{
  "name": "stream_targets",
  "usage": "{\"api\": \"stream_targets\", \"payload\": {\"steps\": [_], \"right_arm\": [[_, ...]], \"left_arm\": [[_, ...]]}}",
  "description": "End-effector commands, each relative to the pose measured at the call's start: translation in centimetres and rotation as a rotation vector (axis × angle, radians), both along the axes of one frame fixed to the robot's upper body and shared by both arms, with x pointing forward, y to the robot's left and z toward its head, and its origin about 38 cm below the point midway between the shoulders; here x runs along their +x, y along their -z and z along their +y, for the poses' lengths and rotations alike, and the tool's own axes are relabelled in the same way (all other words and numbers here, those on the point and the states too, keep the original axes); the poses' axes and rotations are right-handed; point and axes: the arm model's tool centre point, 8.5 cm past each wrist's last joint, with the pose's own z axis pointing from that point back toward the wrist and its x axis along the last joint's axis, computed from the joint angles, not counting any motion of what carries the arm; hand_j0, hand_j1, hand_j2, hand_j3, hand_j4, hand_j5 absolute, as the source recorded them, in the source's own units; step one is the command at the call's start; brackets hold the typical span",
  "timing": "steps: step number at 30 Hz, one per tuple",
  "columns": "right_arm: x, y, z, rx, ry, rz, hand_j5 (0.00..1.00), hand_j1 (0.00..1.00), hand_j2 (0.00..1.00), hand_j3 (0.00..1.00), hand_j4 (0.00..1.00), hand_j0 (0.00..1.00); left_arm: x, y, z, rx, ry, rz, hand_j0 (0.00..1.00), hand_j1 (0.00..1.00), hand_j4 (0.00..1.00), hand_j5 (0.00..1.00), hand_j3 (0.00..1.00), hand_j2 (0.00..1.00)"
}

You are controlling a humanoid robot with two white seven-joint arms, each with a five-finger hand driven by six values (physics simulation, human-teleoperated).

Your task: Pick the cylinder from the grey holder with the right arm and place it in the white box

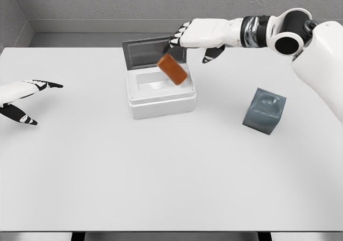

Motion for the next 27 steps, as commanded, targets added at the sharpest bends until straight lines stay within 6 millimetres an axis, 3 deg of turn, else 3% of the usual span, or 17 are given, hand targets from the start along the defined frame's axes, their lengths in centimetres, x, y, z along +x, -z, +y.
{"api": "stream_targets", "payload": {"steps": [1, 3, 5, 6, 8, 10, 13, 18, 27], "right_arm": [[0.2, -0.4, -1.4, 0.010, 0.029, -0.004, 1.00, 1.00, 1.00, 1.00, 1.00, 1.00], [0.3, 0.0, -6.0, -0.020, 0.109, 0.003, 1.00, 1.00, 1.00, 1.00, 1.00, 1.00], [-0.2, 0.7, -12.2, -0.019, 0.225, 0.018, 1.00, 1.00, 1.00, 1.00, 1.00, 1.00], [-0.9, 0.2, -17.3, -0.020, 0.324, 0.011, 1.00, 1.00, 1.00, 1.00, 1.00, 1.00], [-2.4, 1.1, -23.1, -0.030, 0.442, 0.036, 1.00, 1.00, 1.00, 1.00, 1.00, 1.00], [-3.6, 2.2, -27.0, -0.025, 0.531, 0.066, 1.00, 1.00, 1.00, 1.00, 1.00, 1.00], [-4.0, 3.6, -27.7, -0.026, 0.550, 0.096, 1.00, 1.00, 1.00, 1.00, 1.00, 1.00], [-3.9, 4.2, -27.2, -0.021, 0.542, 0.106, 1.00, 1.00, 1.00, 1.00, 1.00, 1.00], [-3.7, 4.2, -26.9, -0.012, 0.540, 0.108, 1.00, 1.00, 1.00, 1.00, 1.00, 1.00]], "left_arm": [[0.0, -0.1, 0.1, -0.006, -0.004, -0.002, 1.00, 1.00, 1.00, 1.00, 1.00, 1.00], [0.0, -0.1, 0.1, -0.006, -0.004, -0.001, 1.00, 1.00, 1.00, 1.00, 1.00, 1.00], [0.0, -0.1, 0.1, -0.006, -0.004, -0.001, 1.00, 1.00, 1.00, 1.00, 1.00, 1.00], [0.0, -0.1, 0.1, -0.006, -0.004, -0.001, 1.00, 1.00, 1.00, 1.00, 1.00, 1.00], [0.0, -0.1, 0.1, -0.006, -0.004, -0.001, 1.00, 1.00, 1.00, 1.00, 1.00, 1.00], [0.0, -0.1, 0.1, -0.006, -0.004, -0.001, 1.00, 1.00, 1.00, 1.00, 1.00, 1.00], [0.0, -0.1, 0.1, -0.006, -0.004, -0.001, 1.00, 1.00, 1.00, 1.00, 1.00, 1.00], [0.0, -0.1, 0.1, -0.005, -0.004, -0.002, 1.00, 1.00, 1.00, 1.00, 1.00, 1.00], [0.3, -0.2, -0.1, -0.021, -0.009, -0.009, 1.00, 1.00, 1.00, 1.00, 1.00, 1.00]]}}
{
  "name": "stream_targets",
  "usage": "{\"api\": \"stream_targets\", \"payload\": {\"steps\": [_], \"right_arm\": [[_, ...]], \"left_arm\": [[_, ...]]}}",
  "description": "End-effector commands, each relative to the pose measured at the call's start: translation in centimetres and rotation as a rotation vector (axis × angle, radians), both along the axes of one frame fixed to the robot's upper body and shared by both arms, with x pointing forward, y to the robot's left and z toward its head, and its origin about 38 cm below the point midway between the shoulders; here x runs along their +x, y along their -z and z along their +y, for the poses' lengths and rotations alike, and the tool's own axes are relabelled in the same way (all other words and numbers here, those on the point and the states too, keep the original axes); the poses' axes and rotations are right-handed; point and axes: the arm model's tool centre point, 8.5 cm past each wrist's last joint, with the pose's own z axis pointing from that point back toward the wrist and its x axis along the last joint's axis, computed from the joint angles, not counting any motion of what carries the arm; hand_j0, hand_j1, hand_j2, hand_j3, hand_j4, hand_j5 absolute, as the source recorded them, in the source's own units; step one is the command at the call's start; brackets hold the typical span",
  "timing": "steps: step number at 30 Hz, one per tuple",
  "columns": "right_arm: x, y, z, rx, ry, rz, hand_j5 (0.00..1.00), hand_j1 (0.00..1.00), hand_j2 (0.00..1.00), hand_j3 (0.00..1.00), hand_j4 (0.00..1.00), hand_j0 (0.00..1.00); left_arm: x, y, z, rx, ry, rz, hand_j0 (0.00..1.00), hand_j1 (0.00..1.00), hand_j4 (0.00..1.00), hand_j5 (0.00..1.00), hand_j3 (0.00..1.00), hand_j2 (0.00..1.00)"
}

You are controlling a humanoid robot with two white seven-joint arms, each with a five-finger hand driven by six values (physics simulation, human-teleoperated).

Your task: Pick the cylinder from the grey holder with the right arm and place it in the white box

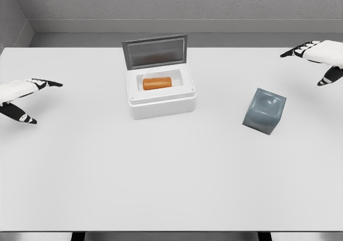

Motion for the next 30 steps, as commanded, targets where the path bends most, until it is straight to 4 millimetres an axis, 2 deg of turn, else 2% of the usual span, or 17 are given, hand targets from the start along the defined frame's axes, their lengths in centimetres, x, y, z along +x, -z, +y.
{"api": "stream_targets", "payload": {"steps": [1, 3, 4, 5, 8, 12, 14, 18, 25, 28, 30], "right_arm": [[0.1, 0.0, 0.5, 0.013, -0.007, -0.003, 1.00, 1.00, 1.00, 1.00, 1.00, 1.00], [0.6, 0.3, 2.0, 0.033, -0.035, -0.006, 1.00, 1.00, 1.00, 1.00, 1.00, 1.00], [0.6, 0.1, 2.1, 0.033, -0.038, -0.011, 1.00, 1.00, 1.00, 1.00, 1.00, 1.00], [0.7, -0.1, 2.3, 0.034, -0.041, -0.016, 1.00, 1.00, 1.00, 1.00, 1.00, 1.00], [0.8, -0.5, 2.6, 0.060, -0.049, -0.024, 1.00, 1.00, 1.00, 1.00, 1.00, 1.00], [0.8, -0.6, 2.7, 0.066, -0.051, -0.025, 1.00, 1.00, 1.00, 1.00, 1.00, 1.00], [0.8, -0.6, 2.7, 0.066, -0.051, -0.025, 1.00, 1.00, 1.00, 1.00, 1.00, 1.00], [0.8, -0.5, 3.0, 0.065, -0.058, -0.025, 1.00, 1.00, 1.00, 1.00, 1.00, 1.00], [0.8, -0.5, 3.2, 0.063, -0.064, -0.025, 1.00, 1.00, 1.00, 1.00, 1.00, 1.00], [0.7, -0.4, 3.2, 0.063, -0.063, -0.024, 1.00, 1.00, 1.00, 1.00, 1.00, 1.00], [0.8, -0.4, 3.2, 0.065, -0.064, -0.025, 1.00, 1.00, 1.00, 1.00, 1.00, 1.00]], "left_arm": [[0.4, 0.0, -0.8, -0.047, 0.001, -0.011, 1.00, 1.00, 1.00, 1.00, 1.00, 1.00], [1.3, -2.0, -1.3, -0.244, -0.025, -0.052, 1.00, 1.00, 1.00, 1.00, 1.00, 1.00], [2.0, -2.6, -1.8, -0.323, -0.031, -0.068, 1.00, 1.00, 1.00, 1.00, 1.00, 1.00], [2.5, -2.5, -2.3, -0.362, -0.035, -0.071, 1.00, 1.00, 1.00, 1.00, 1.00, 1.00], [5.5, -2.0, -6.8, -0.455, -0.002, -0.082, 1.00, 1.00, 1.00, 1.00, 1.00, 1.00], [7.9, -0.8, -12.8, -0.512, 0.056, -0.064, 1.00, 1.00, 1.00, 1.00, 1.00, 1.00], [8.4, 0.2, -12.9, -0.524, 0.023, -0.040, 1.00, 1.00, 1.00, 1.00, 1.00, 1.00], [8.8, 1.4, -14.8, -0.570, 0.025, -0.014, 1.00, 1.00, 1.00, 1.00, 1.00, 1.00], [9.8, -0.2, -14.7, -0.738, -0.036, -0.074, 1.00, 1.00, 1.00, 1.00, 1.00, 1.00], [9.8, 0.1, -15.7, -0.738, -0.022, -0.064, 1.00, 1.00, 1.00, 1.00, 1.00, 1.00], [9.9, 0.5, -17.4, -0.746, 0.003, -0.048, 1.00, 1.00, 1.00, 1.00, 1.00, 1.00]]}}
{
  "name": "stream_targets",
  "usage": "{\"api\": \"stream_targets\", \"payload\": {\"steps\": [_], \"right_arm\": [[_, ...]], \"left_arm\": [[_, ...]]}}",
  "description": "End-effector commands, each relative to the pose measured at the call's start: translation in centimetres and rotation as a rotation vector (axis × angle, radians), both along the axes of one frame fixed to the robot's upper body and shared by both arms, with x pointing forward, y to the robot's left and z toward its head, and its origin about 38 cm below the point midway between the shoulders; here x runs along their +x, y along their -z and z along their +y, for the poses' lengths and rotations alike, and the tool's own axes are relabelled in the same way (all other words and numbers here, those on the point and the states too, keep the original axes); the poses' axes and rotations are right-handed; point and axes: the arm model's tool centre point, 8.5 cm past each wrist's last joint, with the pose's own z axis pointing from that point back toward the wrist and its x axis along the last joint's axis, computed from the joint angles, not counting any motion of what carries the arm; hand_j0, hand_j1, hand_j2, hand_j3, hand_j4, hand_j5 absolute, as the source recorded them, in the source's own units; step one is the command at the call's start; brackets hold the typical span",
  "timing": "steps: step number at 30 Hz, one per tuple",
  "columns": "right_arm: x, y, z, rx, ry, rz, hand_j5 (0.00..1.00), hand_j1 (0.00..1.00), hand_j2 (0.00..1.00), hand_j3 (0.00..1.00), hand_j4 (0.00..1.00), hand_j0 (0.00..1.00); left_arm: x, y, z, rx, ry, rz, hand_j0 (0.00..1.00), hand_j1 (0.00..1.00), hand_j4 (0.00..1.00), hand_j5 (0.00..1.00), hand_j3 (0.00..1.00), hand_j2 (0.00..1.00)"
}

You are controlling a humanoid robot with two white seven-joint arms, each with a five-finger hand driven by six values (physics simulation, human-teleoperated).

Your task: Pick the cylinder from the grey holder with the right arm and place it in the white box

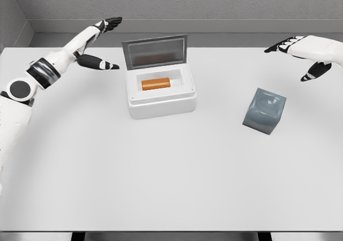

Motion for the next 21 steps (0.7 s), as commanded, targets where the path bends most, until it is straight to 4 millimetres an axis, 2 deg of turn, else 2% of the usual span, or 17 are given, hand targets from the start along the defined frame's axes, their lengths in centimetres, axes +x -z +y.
{"api": "stream_targets", "payload": {"steps": [1, 7, 21], "right_arm": [[0.1, 0.1, 0.5, 0.012, -0.006, 0.000, 1.00, 1.00, 1.00, 1.00, 1.00, 1.00], [0.2, 0.1, 0.6, 0.013, -0.007, 0.000, 1.00, 1.00, 1.00, 1.00, 1.00, 1.00], [0.2, -0.2, 0.6, 0.014, -0.011, -0.007, 1.00, 1.00, 1.00, 1.00, 1.00, 1.00]], "left_arm": [[0.1, 0.3, -1.4, -0.017, 0.019, 0.007, 1.00, 1.00, 1.00, 1.00, 1.00, 1.00], [0.1, 1.4, -1.5, -0.001, 0.012, 0.034, 1.00, 1.00, 1.00, 1.00, 1.00, 1.00], [0.1, 2.0, -2.8, 0.012, 0.035, 0.045, 1.00, 1.00, 1.00, 1.00, 1.00, 1.00]]}}
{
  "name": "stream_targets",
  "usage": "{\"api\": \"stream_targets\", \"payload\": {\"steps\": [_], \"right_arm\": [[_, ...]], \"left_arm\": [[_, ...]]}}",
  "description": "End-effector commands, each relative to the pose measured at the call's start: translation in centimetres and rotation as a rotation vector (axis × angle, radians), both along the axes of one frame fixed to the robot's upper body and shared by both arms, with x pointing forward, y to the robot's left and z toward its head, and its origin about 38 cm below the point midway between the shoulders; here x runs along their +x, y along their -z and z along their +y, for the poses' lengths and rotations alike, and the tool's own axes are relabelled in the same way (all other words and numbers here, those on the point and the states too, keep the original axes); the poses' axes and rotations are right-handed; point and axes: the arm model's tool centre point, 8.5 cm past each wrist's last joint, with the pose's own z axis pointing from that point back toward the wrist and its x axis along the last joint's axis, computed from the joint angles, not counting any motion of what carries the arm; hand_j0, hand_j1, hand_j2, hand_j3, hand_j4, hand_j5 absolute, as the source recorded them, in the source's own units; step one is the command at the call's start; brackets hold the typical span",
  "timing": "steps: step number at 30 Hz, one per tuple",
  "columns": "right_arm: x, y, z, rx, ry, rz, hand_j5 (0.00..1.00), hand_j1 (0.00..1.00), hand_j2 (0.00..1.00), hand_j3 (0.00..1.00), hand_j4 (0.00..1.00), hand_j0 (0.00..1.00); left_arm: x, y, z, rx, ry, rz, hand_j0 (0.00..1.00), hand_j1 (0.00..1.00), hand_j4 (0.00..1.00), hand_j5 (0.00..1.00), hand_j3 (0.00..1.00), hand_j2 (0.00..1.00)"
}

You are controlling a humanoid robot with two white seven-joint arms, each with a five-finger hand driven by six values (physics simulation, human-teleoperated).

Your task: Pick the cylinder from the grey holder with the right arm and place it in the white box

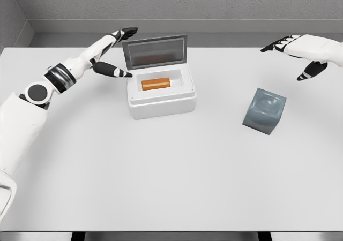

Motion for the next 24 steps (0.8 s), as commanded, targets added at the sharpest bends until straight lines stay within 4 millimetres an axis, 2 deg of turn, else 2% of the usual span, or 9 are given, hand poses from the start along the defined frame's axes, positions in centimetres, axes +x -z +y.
{"api": "stream_targets", "payload": {"steps": [1, 8, 16, 19, 24], "right_arm": [[0.0, -0.1, 0.0, 0.005, 0.001, -0.002, 1.00, 1.00, 1.00, 1.00, 1.00, 1.00], [0.0, -0.1, 0.0, 0.005, 0.001, -0.002, 1.00, 1.00, 1.00, 1.00, 1.00, 1.00], [0.0, -0.2, -0.1, 0.003, 0.003, -0.003, 1.00, 1.00, 1.00, 1.00, 1.00, 1.00], [-0.1, -0.2, 0.0, 0.002, -0.002, -0.005, 1.00, 1.00, 1.00, 1.00, 1.00, 1.00], [-0.1, -0.2, 0.2, 0.003, -0.005, -0.006, 1.00, 1.00, 1.00, 1.00, 1.00, 1.00]], "left_arm": [[0.0, 0.1, -0.2, -0.003, 0.004, 0.005, 1.00, 1.00, 1.00, 1.00, 1.00, 1.00], [-0.3, 0.5, -0.3, 0.002, 0.018, 0.016, 1.00, 1.00, 1.00, 1.00, 1.00, 1.00], [-0.3, -0.1, 0.5, 0.000, 0.011, 0.006, 1.00, 1.00, 1.00, 1.00, 1.00, 1.00], [-0.4, -1.0, 0.7, -0.012, 0.019, -0.019, 1.00, 1.00, 1.00, 1.00, 1.00, 1.00], [-0.5, -1.1, 1.0, -0.010, 0.018, -0.020, 1.00, 1.00, 1.00, 1.00, 1.00, 1.00]]}}
